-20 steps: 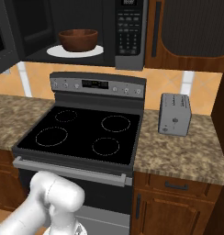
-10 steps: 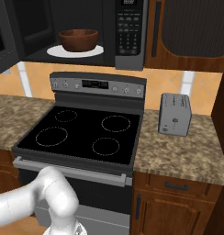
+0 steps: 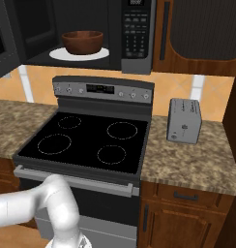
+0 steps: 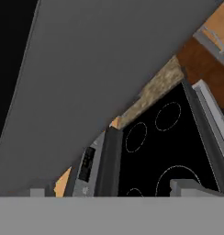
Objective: Pick the lemon from the sink and place it in the bowl. Then pick the bowl and place it in the microwave. Then close the microwave door and press the start button.
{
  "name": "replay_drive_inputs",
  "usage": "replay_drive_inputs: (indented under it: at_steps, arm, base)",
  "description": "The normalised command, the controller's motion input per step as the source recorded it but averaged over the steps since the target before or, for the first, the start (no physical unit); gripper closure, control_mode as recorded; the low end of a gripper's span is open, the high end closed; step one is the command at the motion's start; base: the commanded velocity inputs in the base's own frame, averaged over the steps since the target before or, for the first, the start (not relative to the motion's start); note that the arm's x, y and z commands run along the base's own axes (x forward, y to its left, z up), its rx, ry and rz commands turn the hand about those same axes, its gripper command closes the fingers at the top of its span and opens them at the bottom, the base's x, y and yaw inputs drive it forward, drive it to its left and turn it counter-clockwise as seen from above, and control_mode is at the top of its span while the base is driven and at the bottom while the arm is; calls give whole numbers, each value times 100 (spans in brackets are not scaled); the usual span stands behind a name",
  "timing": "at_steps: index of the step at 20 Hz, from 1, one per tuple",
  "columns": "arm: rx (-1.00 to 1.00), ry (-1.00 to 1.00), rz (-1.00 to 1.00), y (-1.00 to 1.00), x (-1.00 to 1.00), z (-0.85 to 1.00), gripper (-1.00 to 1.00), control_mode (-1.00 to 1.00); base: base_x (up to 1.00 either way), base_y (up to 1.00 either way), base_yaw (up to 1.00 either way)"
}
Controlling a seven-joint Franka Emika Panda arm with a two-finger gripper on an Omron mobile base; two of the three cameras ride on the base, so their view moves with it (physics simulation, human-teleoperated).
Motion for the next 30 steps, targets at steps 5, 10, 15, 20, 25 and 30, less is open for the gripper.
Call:
replay_drive_inputs:
  at_steps: [5, 10, 15, 20, 25, 30]
  arm:
    - [17, -14, -3, -100, -18, 0, -100, -100]
    - [18, -14, 0, -100, -13, 0, -100, -100]
    - [18, -9, 1, -100, 14, 0, -100, -100]
    - [12, -13, 7, -100, 50, 24, -100, -100]
    - [6, -18, 5, -100, 91, 65, -100, -100]
    - [3, -5, 7, -99, 100, 25, -100, -100]
  base:
    - [0, 0, 0]
    - [0, 0, 0]
    - [0, 0, 0]
    - [0, 0, 0]
    - [0, 0, 0]
    - [0, 0, 0]
